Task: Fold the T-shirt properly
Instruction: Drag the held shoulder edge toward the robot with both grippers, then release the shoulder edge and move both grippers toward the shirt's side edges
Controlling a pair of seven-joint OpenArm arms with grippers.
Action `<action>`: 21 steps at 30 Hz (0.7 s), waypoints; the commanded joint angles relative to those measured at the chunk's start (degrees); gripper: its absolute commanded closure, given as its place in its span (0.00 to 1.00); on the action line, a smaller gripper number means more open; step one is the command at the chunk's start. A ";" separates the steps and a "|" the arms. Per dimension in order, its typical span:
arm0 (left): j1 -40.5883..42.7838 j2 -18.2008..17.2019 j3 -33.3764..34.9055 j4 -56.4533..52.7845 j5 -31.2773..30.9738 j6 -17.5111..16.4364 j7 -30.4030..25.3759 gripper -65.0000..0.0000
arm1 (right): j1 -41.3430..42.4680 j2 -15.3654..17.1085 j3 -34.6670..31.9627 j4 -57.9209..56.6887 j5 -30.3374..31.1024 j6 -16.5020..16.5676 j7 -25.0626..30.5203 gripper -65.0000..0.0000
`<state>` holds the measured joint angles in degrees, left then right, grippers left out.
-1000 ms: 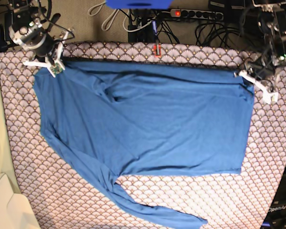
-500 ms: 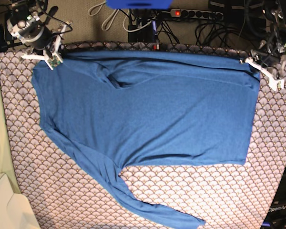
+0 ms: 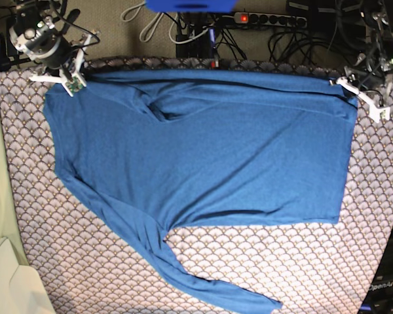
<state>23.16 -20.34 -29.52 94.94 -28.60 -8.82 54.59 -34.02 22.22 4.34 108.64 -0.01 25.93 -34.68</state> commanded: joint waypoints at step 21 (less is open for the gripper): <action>0.45 -1.33 -0.33 1.28 0.07 0.25 -0.83 0.51 | -1.28 0.42 0.63 2.17 -0.30 -0.04 -0.01 0.70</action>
<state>23.49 -20.64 -29.52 95.04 -28.38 -8.78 54.57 -35.00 22.06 4.47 109.40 -0.62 25.96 -35.57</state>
